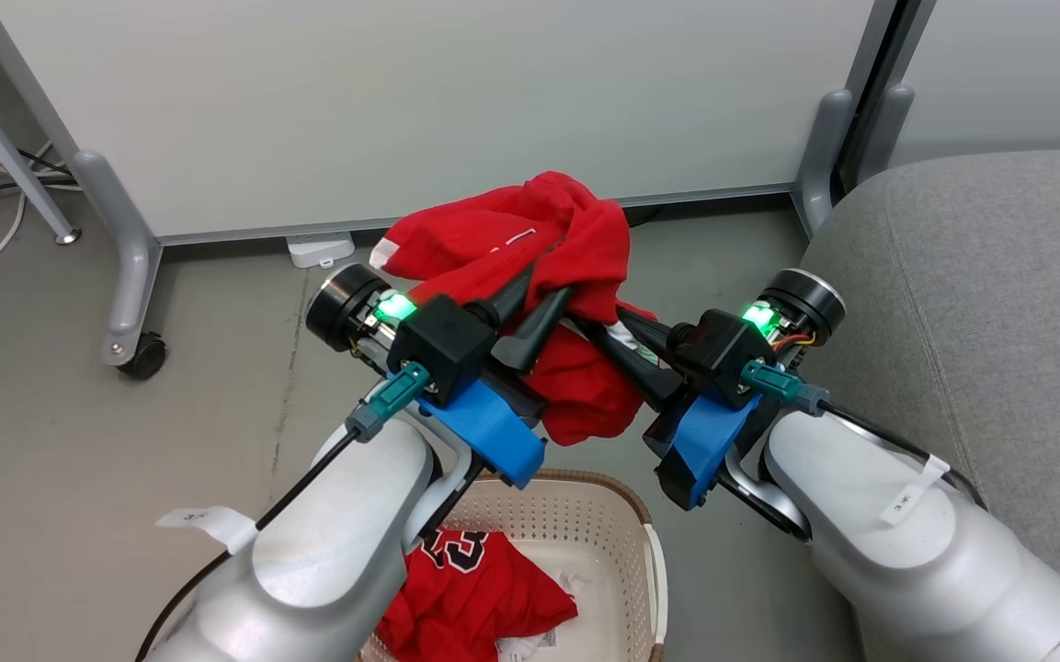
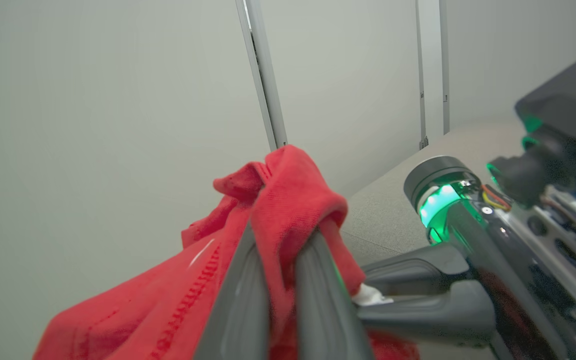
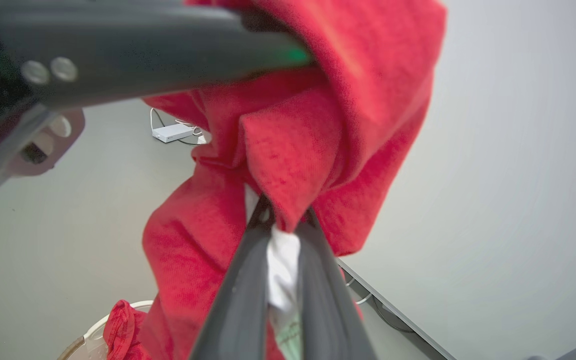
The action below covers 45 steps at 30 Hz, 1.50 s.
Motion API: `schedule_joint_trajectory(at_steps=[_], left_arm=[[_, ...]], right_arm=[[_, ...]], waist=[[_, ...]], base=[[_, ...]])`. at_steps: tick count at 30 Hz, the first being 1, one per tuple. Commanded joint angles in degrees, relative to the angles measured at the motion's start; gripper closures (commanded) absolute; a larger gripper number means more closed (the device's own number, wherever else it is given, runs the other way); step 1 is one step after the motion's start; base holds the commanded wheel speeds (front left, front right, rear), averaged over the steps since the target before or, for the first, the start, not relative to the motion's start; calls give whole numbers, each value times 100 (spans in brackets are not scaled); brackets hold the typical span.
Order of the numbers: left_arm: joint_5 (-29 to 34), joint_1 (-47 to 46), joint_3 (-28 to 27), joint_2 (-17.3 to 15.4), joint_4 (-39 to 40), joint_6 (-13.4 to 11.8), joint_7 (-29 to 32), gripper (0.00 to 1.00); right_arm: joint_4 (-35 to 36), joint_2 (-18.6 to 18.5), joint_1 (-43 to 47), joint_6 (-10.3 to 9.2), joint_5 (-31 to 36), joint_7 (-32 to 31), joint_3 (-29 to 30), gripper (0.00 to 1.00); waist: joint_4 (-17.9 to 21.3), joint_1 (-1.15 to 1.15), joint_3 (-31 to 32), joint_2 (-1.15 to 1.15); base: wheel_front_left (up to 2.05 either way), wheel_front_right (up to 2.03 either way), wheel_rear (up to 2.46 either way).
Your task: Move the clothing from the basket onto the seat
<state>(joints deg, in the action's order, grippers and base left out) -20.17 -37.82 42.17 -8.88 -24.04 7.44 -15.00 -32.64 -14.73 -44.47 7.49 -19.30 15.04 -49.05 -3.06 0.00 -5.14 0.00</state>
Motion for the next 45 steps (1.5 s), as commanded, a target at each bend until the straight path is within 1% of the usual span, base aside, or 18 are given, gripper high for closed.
schedule_joint_trajectory(at_steps=[1,2,7,15,23,32,45], left_arm=[[-29,-14,-61,-11,-9,-3,-28,78],[-15,-8,-70,-7,-28,-3,-27,0],[54,-4,-117,10,-109,-2,-22,0],[122,79,-193,-6,-104,-2,-22,0],[165,165,-294,-55,-12,-4,-22,0],[258,251,-166,-83,75,-1,-22,0],[285,409,48,-288,456,1,-22,0]], right_arm=[[27,-5,46,1,22,22,25,100],[32,-5,49,1,25,22,26,100],[50,-11,66,2,37,22,60,100],[61,6,156,1,72,22,290,100],[144,5,341,2,163,22,835,100],[323,45,750,1,383,22,1635,100],[769,170,1335,2,726,23,2620,100]], waist=[[-1,0,-3,0],[0,0,-4,0],[4,0,-10,0],[51,0,-88,0],[240,0,-315,0],[669,0,-571,0],[1583,0,-829,0]], base=[[0,0,0],[0,0,0],[0,0,0],[0,0,0],[0,0,0],[0,0,0],[0,0,0]])
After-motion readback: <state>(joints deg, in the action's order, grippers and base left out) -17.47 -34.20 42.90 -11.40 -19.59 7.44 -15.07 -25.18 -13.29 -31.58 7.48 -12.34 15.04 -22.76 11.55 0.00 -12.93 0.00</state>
